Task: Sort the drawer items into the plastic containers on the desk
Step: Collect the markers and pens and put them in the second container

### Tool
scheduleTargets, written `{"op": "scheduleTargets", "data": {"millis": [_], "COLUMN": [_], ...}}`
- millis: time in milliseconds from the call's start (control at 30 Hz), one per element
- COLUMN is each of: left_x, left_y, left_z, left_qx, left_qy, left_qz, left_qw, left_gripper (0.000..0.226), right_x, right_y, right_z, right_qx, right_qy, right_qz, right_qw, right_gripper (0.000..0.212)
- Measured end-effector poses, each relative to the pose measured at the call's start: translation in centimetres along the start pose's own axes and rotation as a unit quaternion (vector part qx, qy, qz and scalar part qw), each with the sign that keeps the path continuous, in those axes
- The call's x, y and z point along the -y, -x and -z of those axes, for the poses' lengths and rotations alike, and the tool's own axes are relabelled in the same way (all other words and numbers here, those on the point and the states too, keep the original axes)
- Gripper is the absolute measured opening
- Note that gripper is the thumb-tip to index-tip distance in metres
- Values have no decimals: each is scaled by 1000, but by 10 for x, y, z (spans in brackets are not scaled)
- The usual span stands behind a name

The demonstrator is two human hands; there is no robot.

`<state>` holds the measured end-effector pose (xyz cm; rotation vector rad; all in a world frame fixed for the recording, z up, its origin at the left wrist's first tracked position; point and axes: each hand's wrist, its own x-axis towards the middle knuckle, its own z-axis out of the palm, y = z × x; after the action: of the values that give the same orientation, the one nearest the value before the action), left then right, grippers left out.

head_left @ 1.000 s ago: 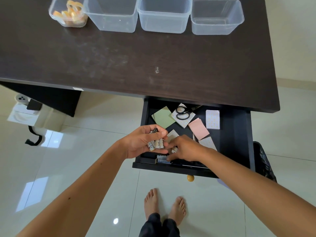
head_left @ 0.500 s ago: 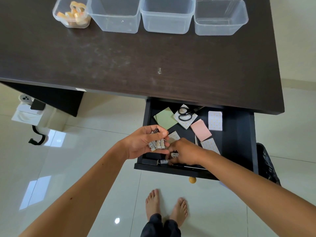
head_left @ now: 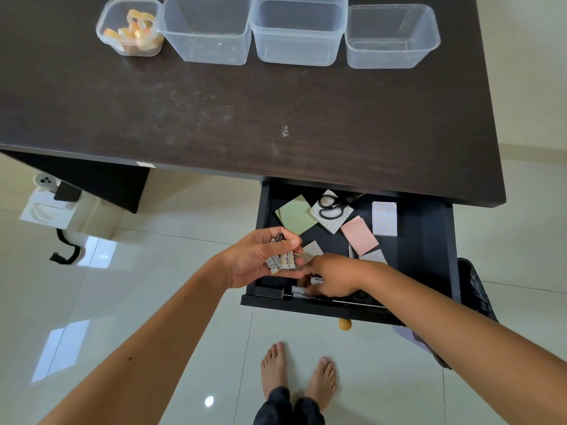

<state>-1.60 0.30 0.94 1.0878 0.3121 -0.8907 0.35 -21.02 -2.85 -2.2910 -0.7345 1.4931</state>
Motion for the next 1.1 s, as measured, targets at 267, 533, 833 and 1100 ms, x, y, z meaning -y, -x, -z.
{"op": "scheduleTargets", "data": {"millis": [267, 533, 833, 1100], "left_x": [2, 11, 27, 35], "left_y": [-1, -16, -39, -47], "left_z": [-2, -21, -55, -64], "left_qx": [-14, -74, -83, -100], "left_qy": [-9, -47, -44, -14], "left_qz": [0, -2, 16, -5], "left_qw": [1000, 996, 995, 995], "left_gripper": [10, 13, 31, 26], "right_x": [-14, -41, -60, -55], "right_y": [4, 52, 73, 70], "right_z": [-11, 4, 2, -7], "right_qx": [-39, -201, -301, -313], "right_qy": [-68, -316, -354, -377], "right_qz": [-17, 14, -25, 10], "right_qw": [997, 927, 885, 872], "right_gripper": [36, 13, 25, 21]}}
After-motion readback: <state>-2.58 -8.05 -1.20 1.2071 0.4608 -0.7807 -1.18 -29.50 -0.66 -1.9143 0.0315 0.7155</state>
